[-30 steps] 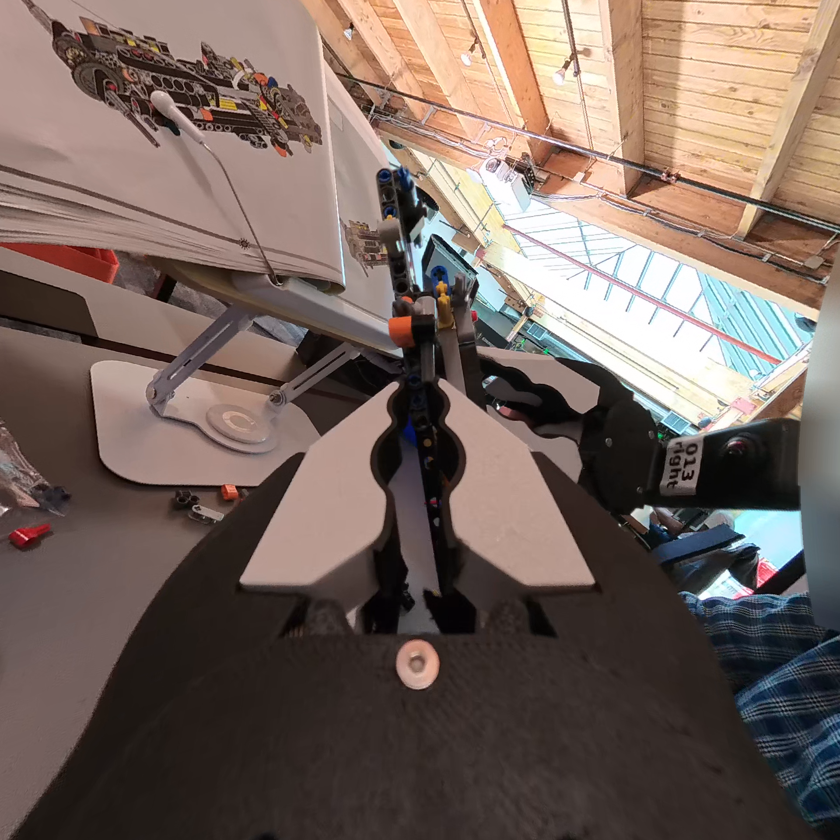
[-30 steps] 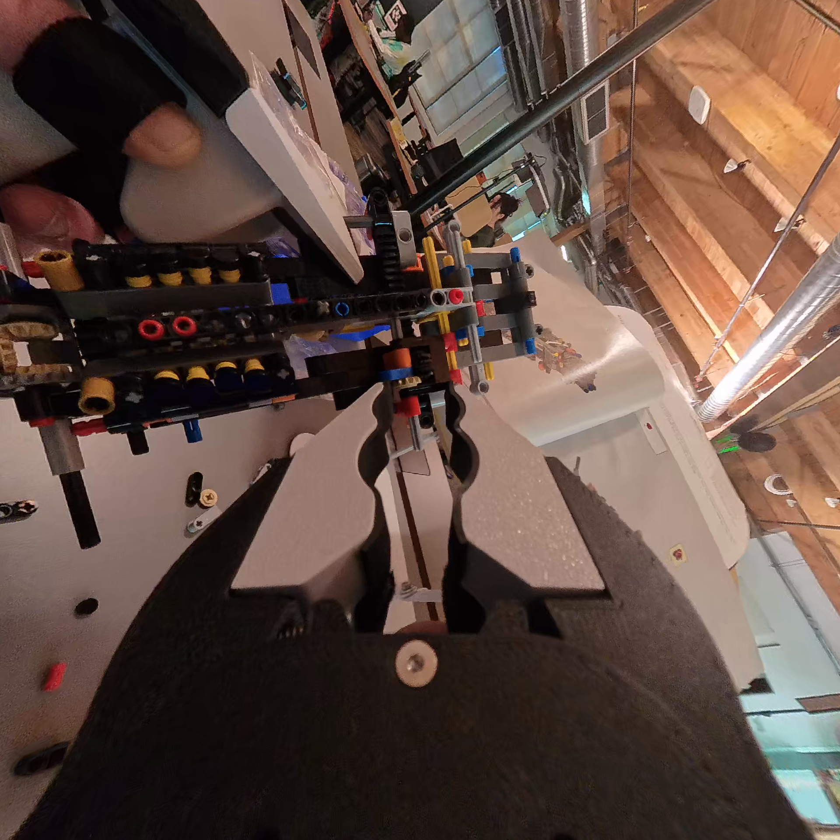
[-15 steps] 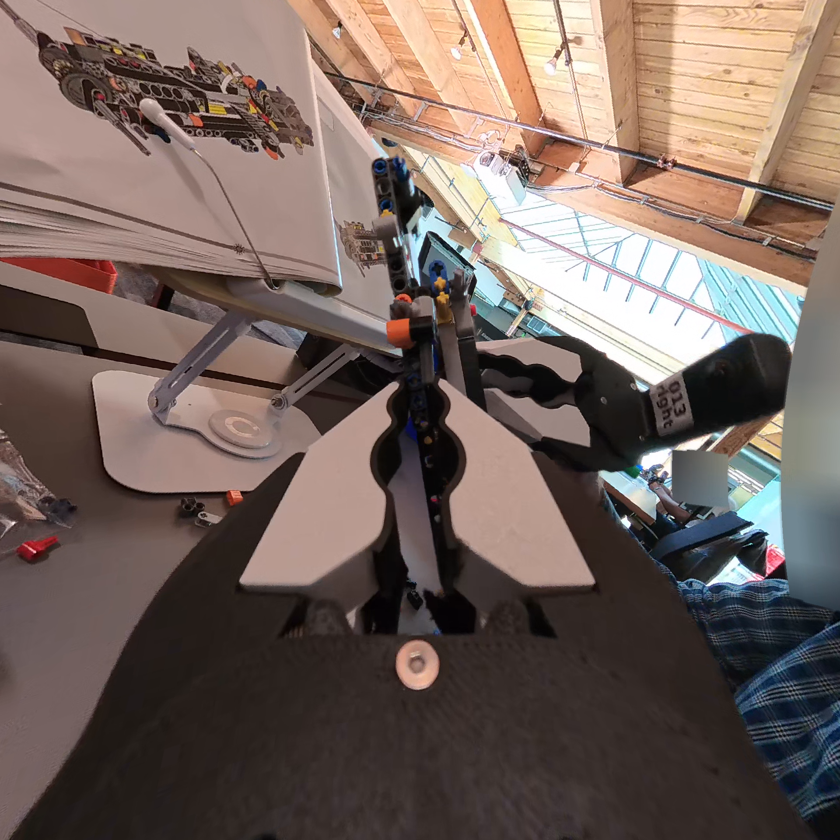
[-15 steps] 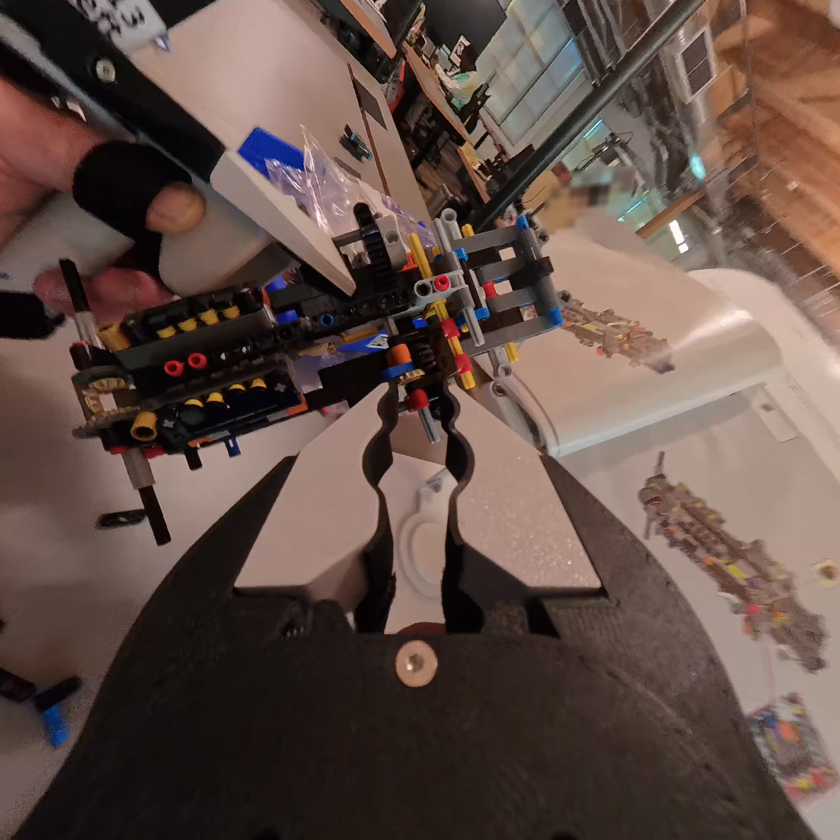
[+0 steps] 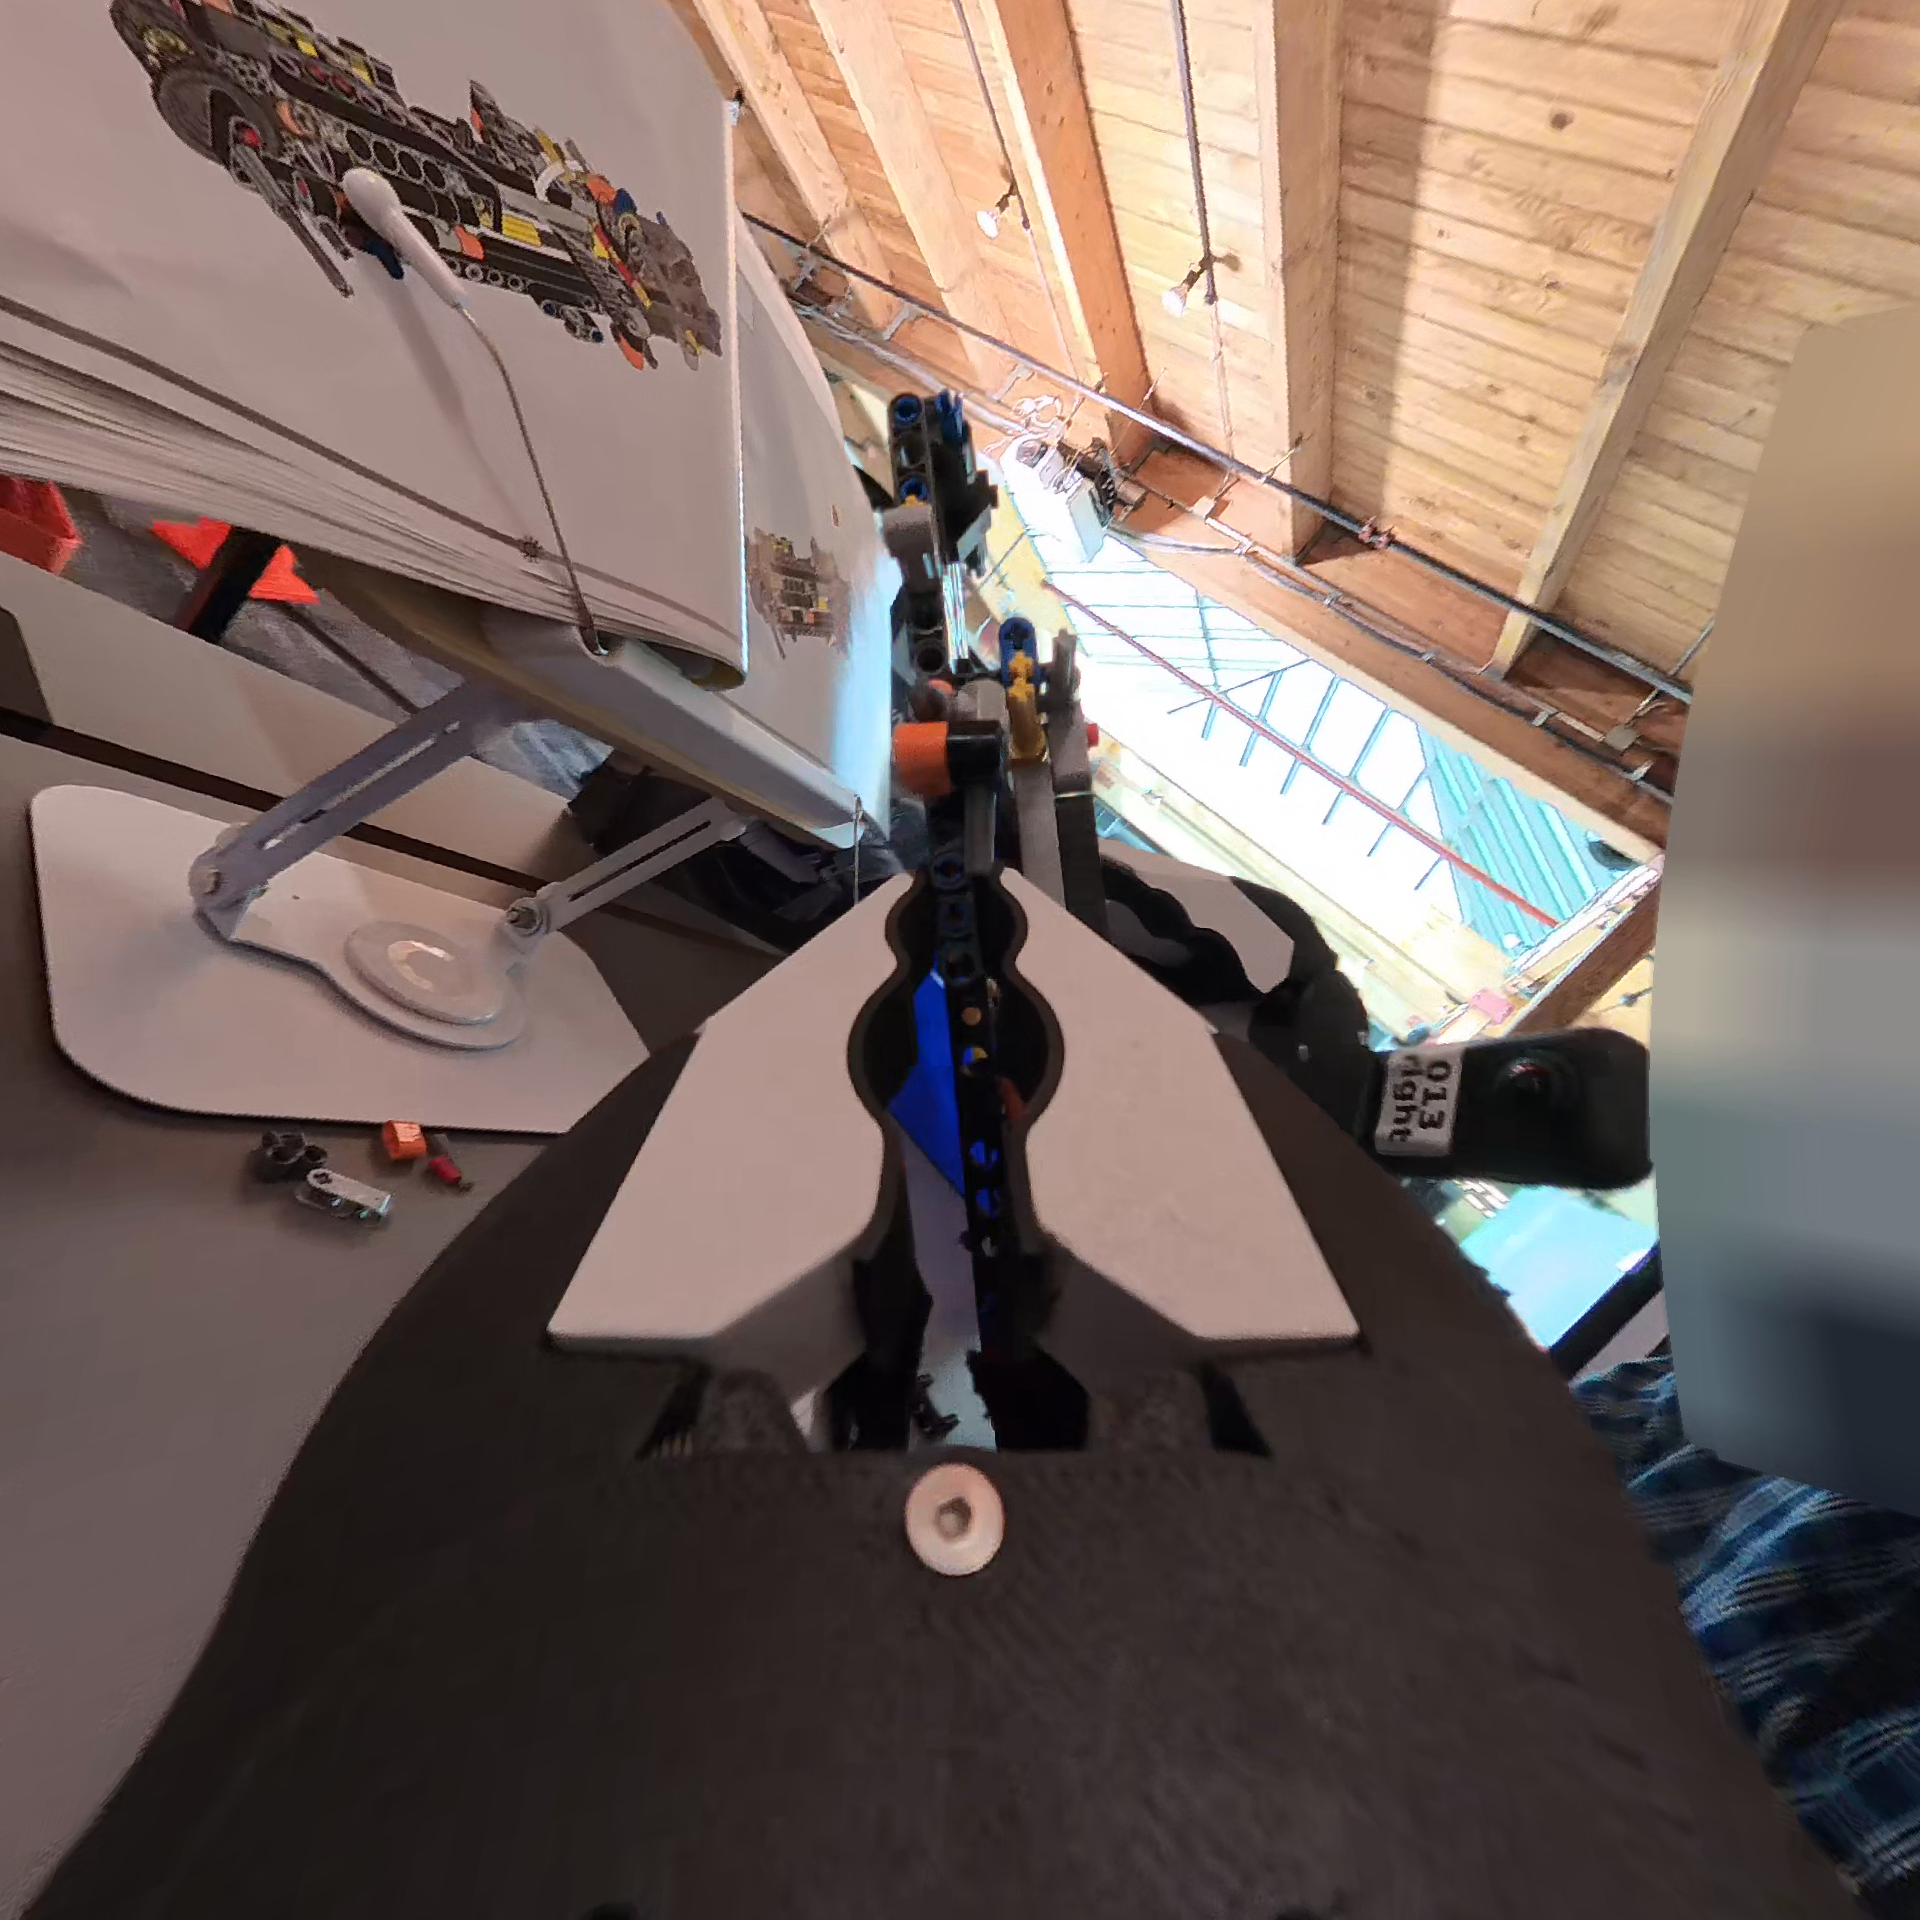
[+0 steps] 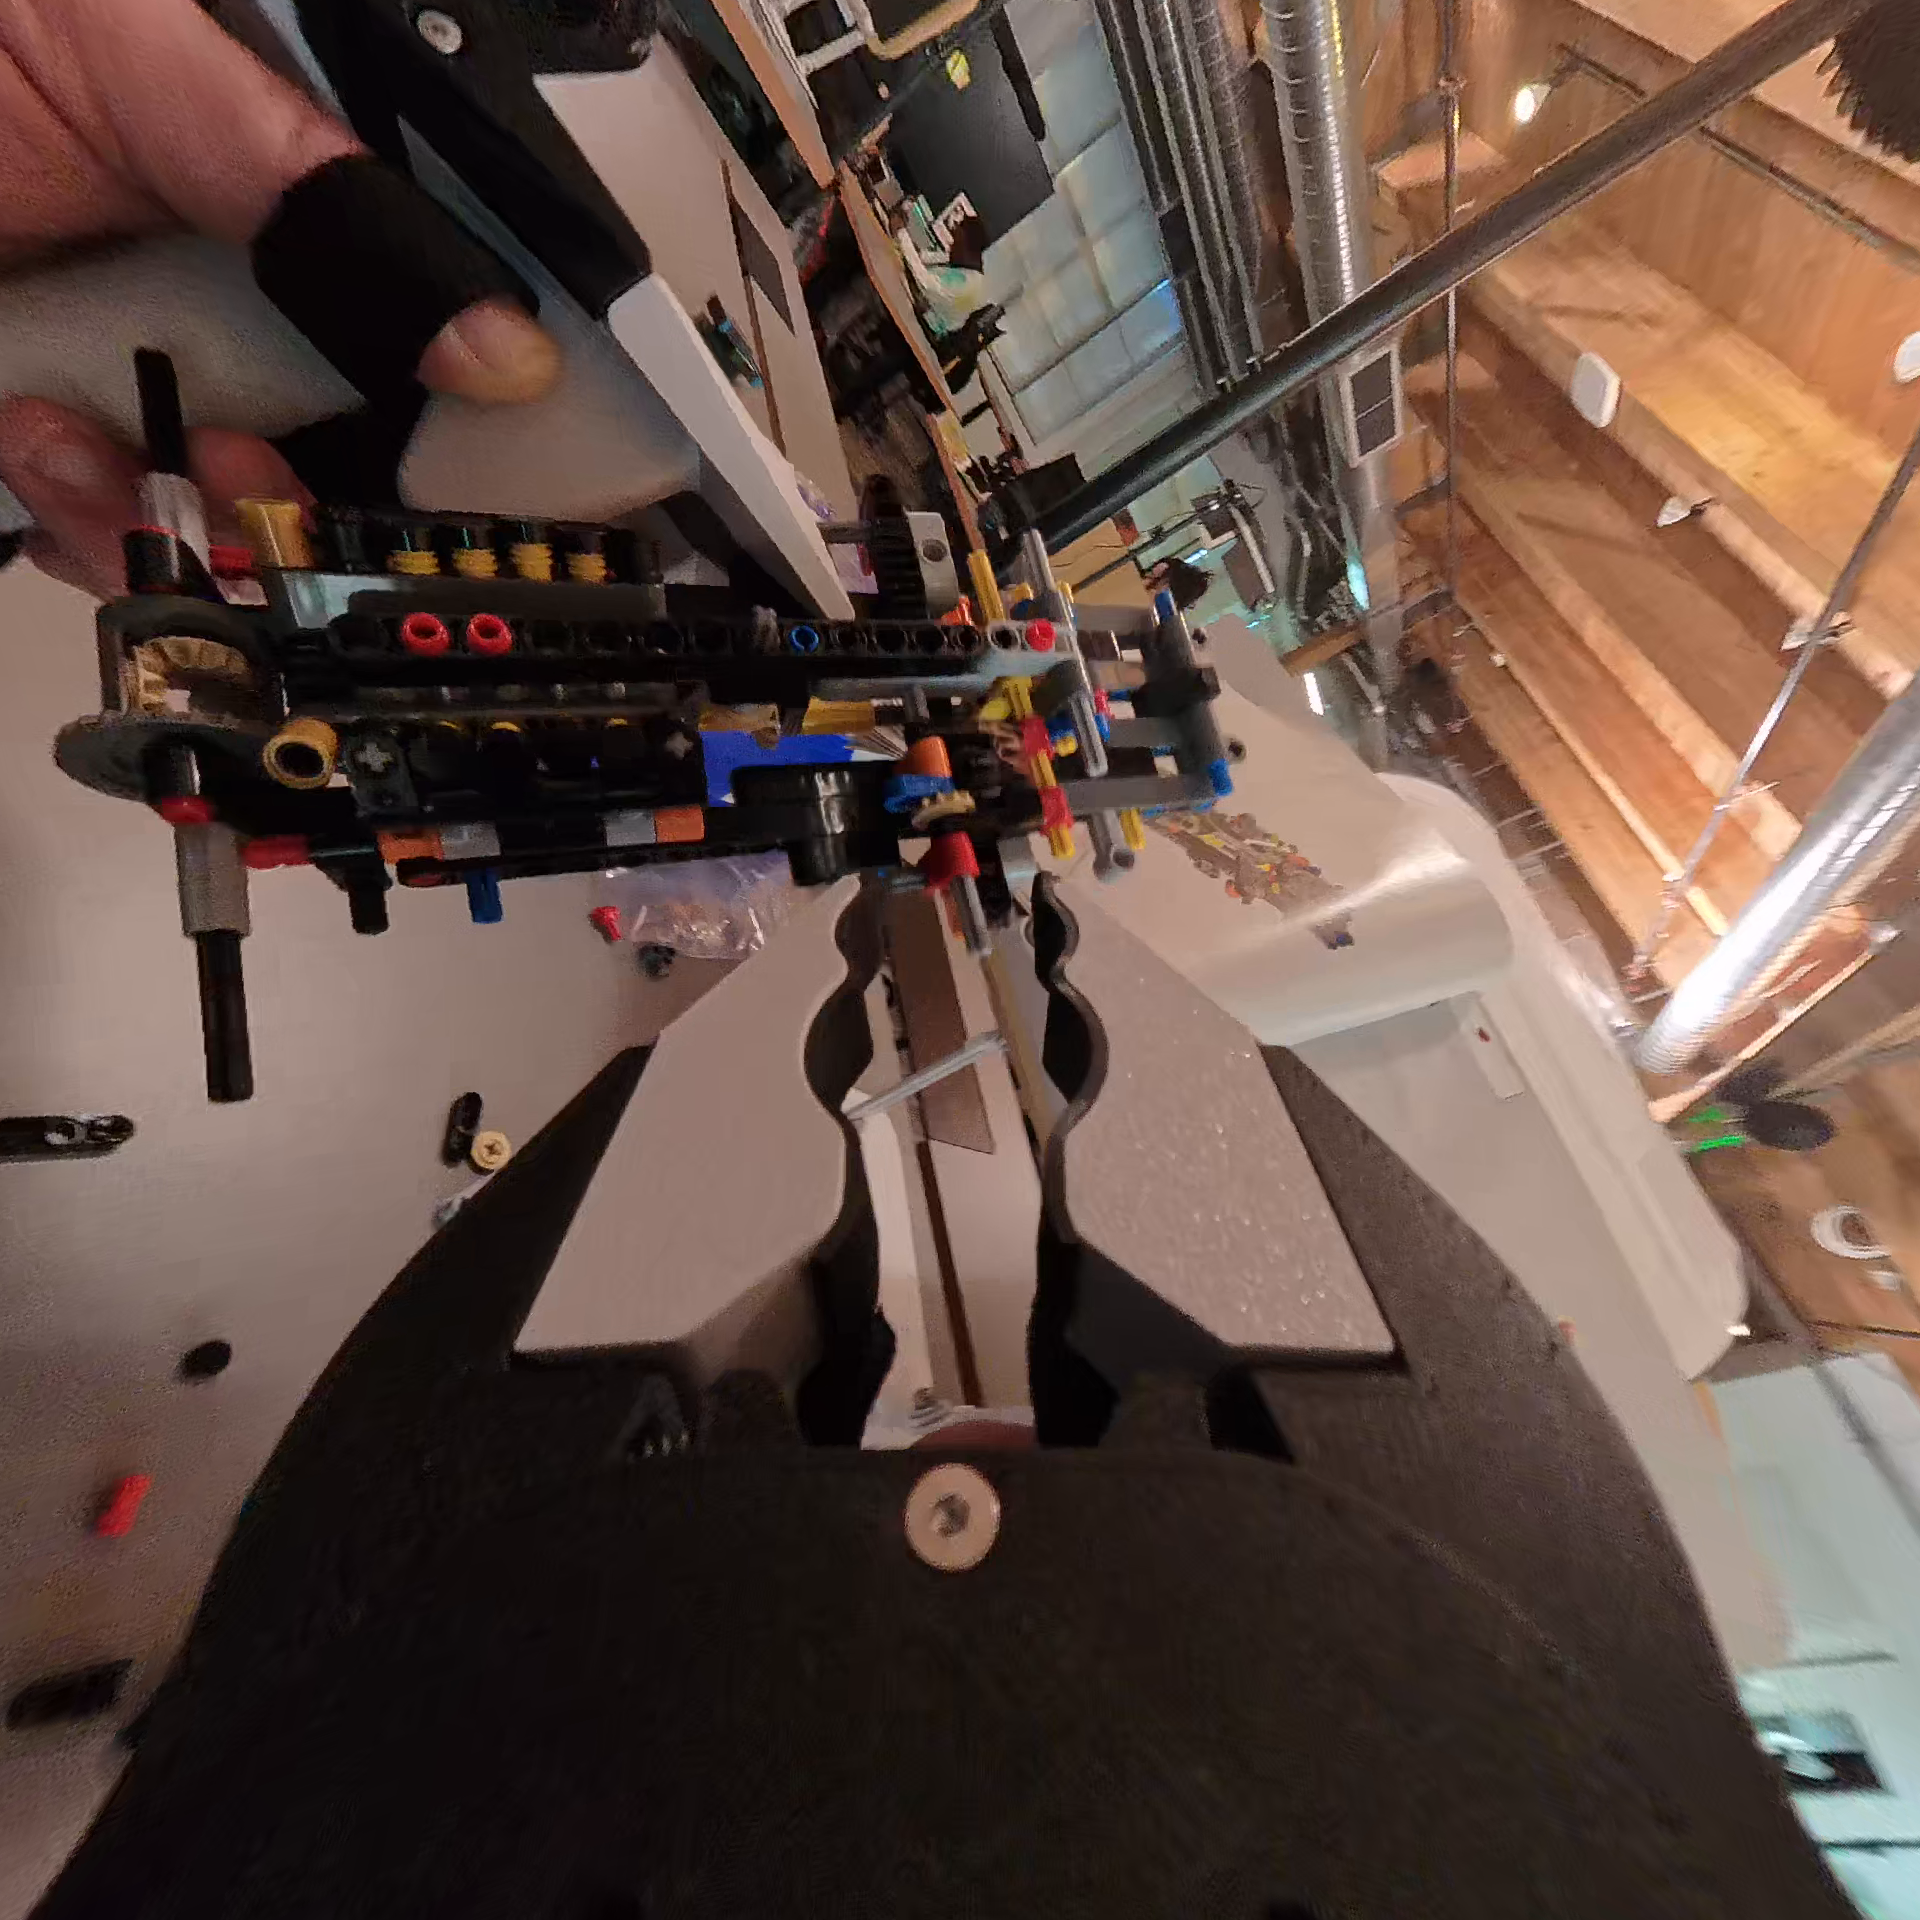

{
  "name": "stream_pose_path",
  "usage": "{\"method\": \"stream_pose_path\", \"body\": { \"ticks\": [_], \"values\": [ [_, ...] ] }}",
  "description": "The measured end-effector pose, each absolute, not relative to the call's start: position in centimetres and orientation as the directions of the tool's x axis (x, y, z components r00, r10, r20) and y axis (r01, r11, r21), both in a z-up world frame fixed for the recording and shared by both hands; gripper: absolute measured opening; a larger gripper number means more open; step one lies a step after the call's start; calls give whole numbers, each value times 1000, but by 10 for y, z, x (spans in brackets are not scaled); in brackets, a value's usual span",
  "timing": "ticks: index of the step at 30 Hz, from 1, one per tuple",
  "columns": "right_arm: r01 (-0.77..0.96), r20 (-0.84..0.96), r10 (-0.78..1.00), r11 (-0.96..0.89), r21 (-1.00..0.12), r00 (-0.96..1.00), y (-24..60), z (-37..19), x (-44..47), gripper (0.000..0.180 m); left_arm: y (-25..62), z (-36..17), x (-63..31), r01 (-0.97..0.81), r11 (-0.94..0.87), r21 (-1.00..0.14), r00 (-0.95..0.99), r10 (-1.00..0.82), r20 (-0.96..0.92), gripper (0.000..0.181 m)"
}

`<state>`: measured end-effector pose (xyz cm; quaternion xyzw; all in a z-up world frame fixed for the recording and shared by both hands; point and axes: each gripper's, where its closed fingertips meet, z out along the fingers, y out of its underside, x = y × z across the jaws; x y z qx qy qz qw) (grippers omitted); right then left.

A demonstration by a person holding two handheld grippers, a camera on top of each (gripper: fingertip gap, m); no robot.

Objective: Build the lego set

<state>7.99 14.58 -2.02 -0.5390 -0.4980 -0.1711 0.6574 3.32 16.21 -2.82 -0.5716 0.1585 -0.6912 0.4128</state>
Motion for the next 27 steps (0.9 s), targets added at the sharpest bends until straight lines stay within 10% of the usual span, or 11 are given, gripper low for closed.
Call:
{"method": "stream_pose_path", "body": {
  "ticks": [27],
  "values": [
    [687, 790, 384, 396, -609, 479, 127, -4, 81, 4, 152, -24, 37, 406, -701, -586, -244, -701, 670, 7]
  ]
}}
